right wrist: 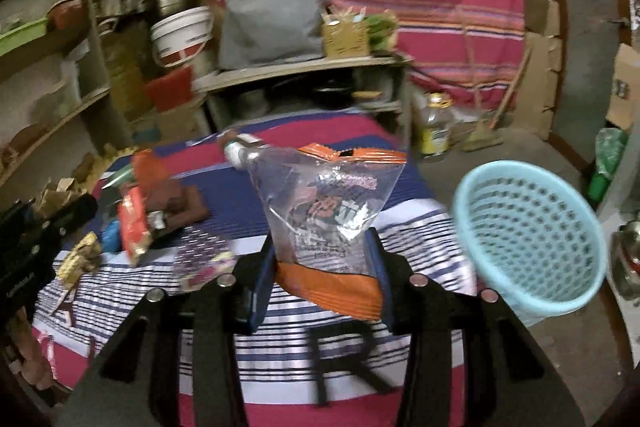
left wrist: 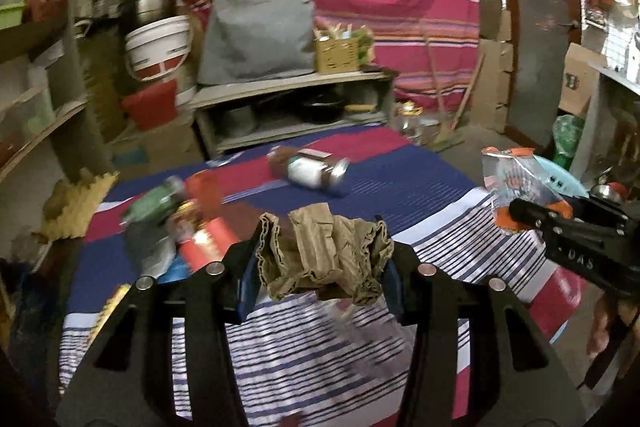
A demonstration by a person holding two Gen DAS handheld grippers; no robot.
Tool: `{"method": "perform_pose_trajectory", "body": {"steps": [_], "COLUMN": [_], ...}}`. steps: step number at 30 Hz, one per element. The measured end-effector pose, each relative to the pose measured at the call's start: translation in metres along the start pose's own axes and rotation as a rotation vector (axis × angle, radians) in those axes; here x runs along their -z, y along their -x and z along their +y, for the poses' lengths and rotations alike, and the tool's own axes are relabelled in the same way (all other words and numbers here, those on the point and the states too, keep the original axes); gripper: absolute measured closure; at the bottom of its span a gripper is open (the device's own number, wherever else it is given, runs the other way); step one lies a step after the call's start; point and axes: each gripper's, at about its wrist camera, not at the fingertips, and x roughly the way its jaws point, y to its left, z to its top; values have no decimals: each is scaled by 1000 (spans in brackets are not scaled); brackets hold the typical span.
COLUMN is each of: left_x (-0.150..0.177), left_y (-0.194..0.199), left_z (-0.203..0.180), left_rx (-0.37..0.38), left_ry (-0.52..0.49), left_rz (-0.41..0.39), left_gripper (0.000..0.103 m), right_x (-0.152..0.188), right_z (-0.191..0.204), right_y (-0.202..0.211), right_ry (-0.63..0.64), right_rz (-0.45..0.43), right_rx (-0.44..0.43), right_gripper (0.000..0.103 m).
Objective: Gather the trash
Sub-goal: 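Carry the brown paper and plastic bag with both tools over the blue basket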
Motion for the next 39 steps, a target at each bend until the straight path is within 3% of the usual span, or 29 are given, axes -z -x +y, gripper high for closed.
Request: {"method": "perform_pose_trajectory", "body": {"steps": [12,22,33,39], "left_x": [-25,-41,-58,-61], "left_y": [-59,-92,-130,-146], "left_z": [-88,-181,-260,-291], "left_rx": [107,205,335,363], "left_ry": [-3,-108,-143,-179], "left_rz": [9,-8,21,48], "left_gripper": [55,55,53,52], "right_x": [-9,0,10,12], "right_z": [-95,-193,-239,-253], "right_y": [13,8,-1,-9], "right_ry": [-43,-214,-291,-303], "right_rz": [-73,-79,-81,-68], "right_rx": [174,273,316,316], "right_gripper": [60,60,60,60]}}
